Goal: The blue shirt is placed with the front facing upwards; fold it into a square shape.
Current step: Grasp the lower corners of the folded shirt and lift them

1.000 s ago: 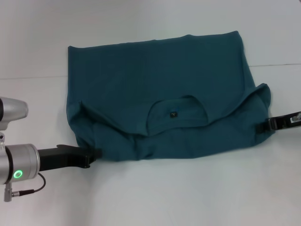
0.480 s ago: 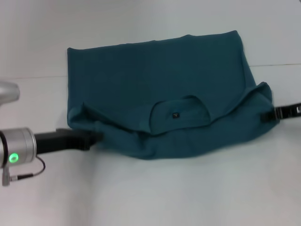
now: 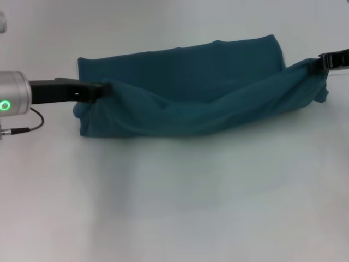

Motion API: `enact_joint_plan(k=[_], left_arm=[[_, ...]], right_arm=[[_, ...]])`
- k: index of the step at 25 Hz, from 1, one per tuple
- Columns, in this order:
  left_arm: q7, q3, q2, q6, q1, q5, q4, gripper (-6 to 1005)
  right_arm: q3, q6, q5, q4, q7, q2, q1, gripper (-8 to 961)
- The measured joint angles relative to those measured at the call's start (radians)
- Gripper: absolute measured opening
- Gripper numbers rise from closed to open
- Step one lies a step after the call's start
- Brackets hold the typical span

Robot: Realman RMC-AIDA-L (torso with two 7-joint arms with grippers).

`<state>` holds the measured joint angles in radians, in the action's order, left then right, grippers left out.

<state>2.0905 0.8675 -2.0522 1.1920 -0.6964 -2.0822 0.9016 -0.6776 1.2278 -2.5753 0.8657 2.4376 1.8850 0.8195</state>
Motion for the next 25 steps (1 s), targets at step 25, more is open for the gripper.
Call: enact_joint_plan(k=[25], left_arm=[[-0.11,-0.096,-0.111,0.257,0.33,0.0,0.075,14]], right_arm=[[0.004,0.167,0.144,0.048,-0.044,0.071,-0.271,45]])
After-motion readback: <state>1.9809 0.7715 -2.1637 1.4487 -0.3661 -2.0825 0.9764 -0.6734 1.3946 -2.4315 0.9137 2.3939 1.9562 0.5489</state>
